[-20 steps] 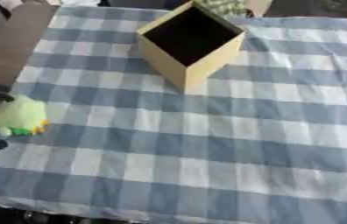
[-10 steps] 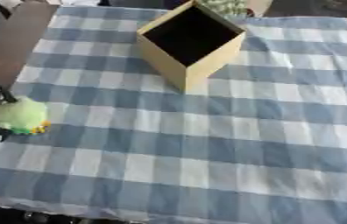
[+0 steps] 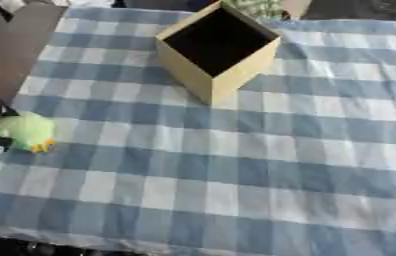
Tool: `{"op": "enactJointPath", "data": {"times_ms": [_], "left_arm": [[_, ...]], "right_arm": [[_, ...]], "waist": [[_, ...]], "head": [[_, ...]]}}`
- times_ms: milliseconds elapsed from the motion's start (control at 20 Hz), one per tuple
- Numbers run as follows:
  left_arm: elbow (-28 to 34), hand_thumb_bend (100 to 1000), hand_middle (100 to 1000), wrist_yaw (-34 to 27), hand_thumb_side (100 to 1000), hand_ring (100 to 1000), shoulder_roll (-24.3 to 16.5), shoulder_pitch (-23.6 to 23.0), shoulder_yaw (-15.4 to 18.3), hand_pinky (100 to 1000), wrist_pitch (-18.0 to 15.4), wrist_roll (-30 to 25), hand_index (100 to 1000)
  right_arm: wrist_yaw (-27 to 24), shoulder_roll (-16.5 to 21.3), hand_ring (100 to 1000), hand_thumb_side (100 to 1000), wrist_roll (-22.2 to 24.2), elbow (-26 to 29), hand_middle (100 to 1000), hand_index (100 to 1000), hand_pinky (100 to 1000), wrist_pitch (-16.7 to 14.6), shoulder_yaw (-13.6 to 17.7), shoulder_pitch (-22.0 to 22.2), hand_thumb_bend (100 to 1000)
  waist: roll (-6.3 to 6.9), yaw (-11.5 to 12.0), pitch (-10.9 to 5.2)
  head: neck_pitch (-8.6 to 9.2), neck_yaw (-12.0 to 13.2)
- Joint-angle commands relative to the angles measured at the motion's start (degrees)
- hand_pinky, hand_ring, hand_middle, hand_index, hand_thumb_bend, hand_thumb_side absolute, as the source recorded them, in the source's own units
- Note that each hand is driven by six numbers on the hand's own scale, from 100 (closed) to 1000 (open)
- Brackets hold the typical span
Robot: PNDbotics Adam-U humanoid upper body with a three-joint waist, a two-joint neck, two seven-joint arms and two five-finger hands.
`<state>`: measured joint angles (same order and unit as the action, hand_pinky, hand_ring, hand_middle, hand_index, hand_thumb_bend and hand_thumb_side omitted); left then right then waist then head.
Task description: Pick up objects on the table and place them in the box.
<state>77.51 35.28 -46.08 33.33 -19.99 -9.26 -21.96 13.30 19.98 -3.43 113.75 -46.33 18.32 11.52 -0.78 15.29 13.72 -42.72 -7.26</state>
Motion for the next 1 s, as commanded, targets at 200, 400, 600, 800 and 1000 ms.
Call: {"op": "enactJointPath", "data": {"times_ms": [200,400,600,800,1000], "left_arm": [[2.8,100,609,-0.8,122,552,-2.4,0.9,1.5,317,1.0,2.0,707],[5.6,100,602,-1.3,129,545,-3.2,1.5,2.5,297,1.6,2.4,695],[8.6,100,599,-1.7,120,538,-4.2,2.9,2.8,291,2.1,1.5,690],[10.9,100,598,-2.0,115,537,-4.6,4.6,2.8,289,2.3,0.2,690],[12.4,100,598,-2.1,110,537,-4.3,7.0,2.2,289,2.2,-1.3,689]], "right_arm": [[-0.9,0.7,719,747,0.6,0.8,587,773,745,-0.1,0.5,-0.2,100],[-1.0,0.7,719,747,0.7,0.8,587,773,745,-0.1,0.6,0.0,100],[-1.2,0.9,719,746,0.9,0.8,587,773,746,-0.1,0.6,0.0,100],[-1.3,1.0,720,745,0.9,0.8,587,774,746,-0.1,0.7,0.0,100],[-1.4,1.1,720,744,0.9,0.8,587,774,747,-0.3,0.7,0.0,100]], "waist": [[0.22,0.1,-0.87],[0.28,0.2,-1.03],[0.47,0.3,-1.16],[0.63,0.2,-1.20],[0.73,0.0,-1.22]], "head": [[0.12,-0.1],[-0.09,-0.1],[-0.25,-0.1],[-0.24,-0.4],[-0.15,-0.5]]}}
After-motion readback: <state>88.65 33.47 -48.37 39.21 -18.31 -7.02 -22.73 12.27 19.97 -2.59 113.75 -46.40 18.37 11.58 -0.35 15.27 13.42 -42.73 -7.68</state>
